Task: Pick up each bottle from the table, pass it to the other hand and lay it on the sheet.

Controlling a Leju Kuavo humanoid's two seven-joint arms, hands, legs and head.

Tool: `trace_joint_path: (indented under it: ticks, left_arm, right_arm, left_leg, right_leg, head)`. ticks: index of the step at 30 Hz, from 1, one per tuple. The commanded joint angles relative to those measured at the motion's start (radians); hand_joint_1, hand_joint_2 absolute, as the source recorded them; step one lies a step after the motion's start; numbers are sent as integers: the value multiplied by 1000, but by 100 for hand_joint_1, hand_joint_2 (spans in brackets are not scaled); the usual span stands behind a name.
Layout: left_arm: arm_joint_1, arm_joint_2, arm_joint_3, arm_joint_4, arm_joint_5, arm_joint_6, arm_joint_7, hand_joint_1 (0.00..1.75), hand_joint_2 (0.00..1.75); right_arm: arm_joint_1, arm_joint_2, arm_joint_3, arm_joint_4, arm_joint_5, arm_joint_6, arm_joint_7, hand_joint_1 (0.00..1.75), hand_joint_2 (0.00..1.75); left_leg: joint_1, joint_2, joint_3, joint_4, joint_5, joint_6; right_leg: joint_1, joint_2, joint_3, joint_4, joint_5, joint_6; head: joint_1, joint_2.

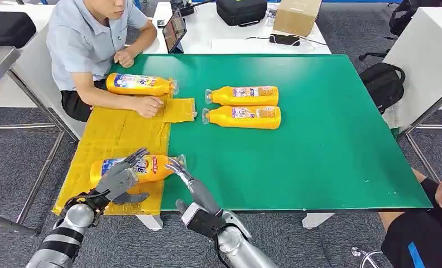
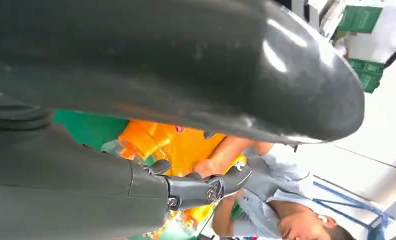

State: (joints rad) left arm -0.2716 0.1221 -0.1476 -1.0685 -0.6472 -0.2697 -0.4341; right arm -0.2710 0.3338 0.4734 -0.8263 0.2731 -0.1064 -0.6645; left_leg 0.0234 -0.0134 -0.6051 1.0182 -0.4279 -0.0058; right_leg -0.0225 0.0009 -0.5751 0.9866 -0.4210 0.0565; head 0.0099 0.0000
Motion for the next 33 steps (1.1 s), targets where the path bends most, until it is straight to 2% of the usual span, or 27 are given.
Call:
trace_joint_path:
  ticks: [1, 2, 3, 4, 5, 6, 8, 9, 10, 12, 13, 14, 15, 16, 17, 19, 21, 23, 28, 30, 33]
  left_arm:
    - [108, -90, 76, -216, 212, 20, -32, 0, 175]
    - [93, -248, 182, -306, 202, 171, -56, 0, 175]
    - [76, -329, 206, -380, 187, 207, -37, 0, 175]
    - [57, -401, 232, -471, 187, 267, -46, 0, 175]
    - [44, -434, 234, -540, 195, 268, -11, 0, 175]
    - [38, -436, 228, -580, 193, 256, 34, 0, 175]
    - [52, -471, 267, -631, 338, 293, 15, 0, 175]
    - [72, -471, 276, -650, 451, 347, -7, 0, 175]
    - [107, -471, 266, -633, 550, 409, -16, 0, 175]
    - [141, -471, 255, -621, 637, 479, -84, 0, 175]
    - [184, -464, 230, -614, 727, 543, -138, 0, 175]
    - [210, -448, 203, -616, 774, 580, -159, 0, 175]
    - [257, -429, 168, -634, 840, 622, -186, 0, 175]
    - [281, -422, 158, -645, 856, 638, -197, 0, 175]
    - [321, -403, 140, -663, 869, 649, -207, 0, 175]
    - [351, -386, 132, -671, 835, 667, -246, 0, 175]
    - [371, -376, 122, -676, 802, 663, -253, 0, 175]
    - [386, -379, 113, -683, 768, 645, -249, 0, 175]
    - [383, -384, 111, -684, 762, 645, -247, 0, 175]
    - [386, -384, 106, -687, 737, 651, -240, 0, 175]
    - [412, -392, 87, -700, 693, 646, -229, 0, 175]
  right_arm:
    - [-16, -10, -22, 22, -2, -13, -34, 0, 0]
    - [-3, -6, -46, 4, 10, -38, -34, 0, 0]
    - [10, -7, -64, -20, 25, -42, -34, 0, 0]
    - [26, -11, -68, -73, 46, -60, -34, 0, 0]
    - [47, -28, -53, -143, 45, -77, -34, 0, 0]
    - [46, -28, -60, -145, 47, -71, -34, 0, 0]
    - [77, -49, -58, -242, 80, -132, -34, 0, 0]
    - [99, -64, -64, -304, 111, -218, -34, 0, 175]
    - [130, -80, -76, -361, 89, -319, -34, 0, 175]
    - [158, -91, -92, -411, 88, -402, -34, 0, 175]
    - [180, -119, -82, -442, 108, -517, -34, 0, 175]
    - [189, -135, -78, -441, 117, -572, -34, 0, 175]
    - [222, -135, -154, -452, 243, -592, -34, 0, 175]
    - [234, -139, -173, -429, 297, -592, -29, 0, 175]
    - [253, -195, -164, -403, 446, -592, 31, 0, 175]
    - [288, -253, -204, -380, 673, -592, 121, 0, 175]
    - [302, -301, -272, -329, 772, -592, 202, 0, 175]
    - [261, -357, -301, -245, 822, -591, 281, 0, 175]
    - [240, -357, -298, -233, 811, -583, 275, 0, 175]
    - [222, -374, -308, -211, 944, -576, 432, 0, 175]
    - [148, -406, -358, -134, 1001, -552, 500, 0, 175]
  left_leg:
    - [0, 5, 1, -1, -1, 2]
    - [0, 2, -1, 0, -1, 1]
    - [0, 2, -2, 0, -1, 2]
    - [0, -4, -8, 2, 1, 2]
    - [1, -6, -9, 4, 0, 3]
    - [2, -7, -13, 6, 0, 3]
    - [1, -6, -17, 6, 1, 4]
    - [0, -4, -19, 2, 3, 5]
    - [-1, -1, -15, 3, 1, 6]
    - [-2, 2, -14, 2, 0, 6]
    - [-3, 3, -13, 1, 0, 5]
    - [-3, 4, -10, -1, 0, 6]
    - [-3, 2, -12, -1, 1, 5]
    - [-3, 2, -10, -1, 0, 4]
    - [-3, 2, -9, -2, -1, 5]
    - [-2, 1, -9, -2, -2, 4]
    - [-2, 0, -8, -3, -2, 4]
    - [-2, 0, -10, -1, -3, 5]
    - [-3, 2, -15, 1, -3, 5]
    - [-3, 4, -14, 0, -4, 5]
    - [-4, 5, -11, -1, -4, 5]
  right_leg:
    - [1, 4, 0, -2, 1, -3]
    - [0, 0, -2, -1, 0, -2]
    - [1, -1, -2, -1, 0, -2]
    - [1, -7, -6, 0, -1, -1]
    - [1, -10, -7, 0, -2, -1]
    - [2, -10, -12, 2, -1, 0]
    - [1, -9, -20, 1, 0, 0]
    - [0, -4, -16, -1, 2, 2]
    - [-1, -1, -13, -1, 1, 2]
    - [-1, 1, -12, -2, 2, 2]
    - [-3, 2, -13, -2, 3, 3]
    - [-2, 2, -10, -4, 2, 3]
    - [-3, 1, -11, -3, 3, 4]
    - [-3, 1, -10, -4, 2, 3]
    - [-2, 0, -8, -5, 1, 2]
    - [-1, -1, -8, -6, 1, 3]
    - [-1, -2, -6, -8, 0, 2]
    - [-1, -3, -9, -6, 0, 2]
    - [-3, 2, -13, -5, 0, 4]
    - [-3, 3, -13, -5, 0, 4]
    - [-3, 3, -11, -5, 2, 1]
  head:
    - [0, 0]
    - [0, 0]
    - [0, 0]
    - [0, 0]
    - [-1, 0]
    - [-1, 0]
    - [1, 0]
    - [0, 0]
    - [0, 0]
    - [-1, 0]
    - [0, 0]
    - [-1, 0]
    - [-1, 0]
    - [-1, 0]
    - [-1, 0]
    - [-1, 0]
    - [-1, 0]
    - [-1, 0]
    - [0, 0]
    - [-1, 0]
    - [-1, 0]
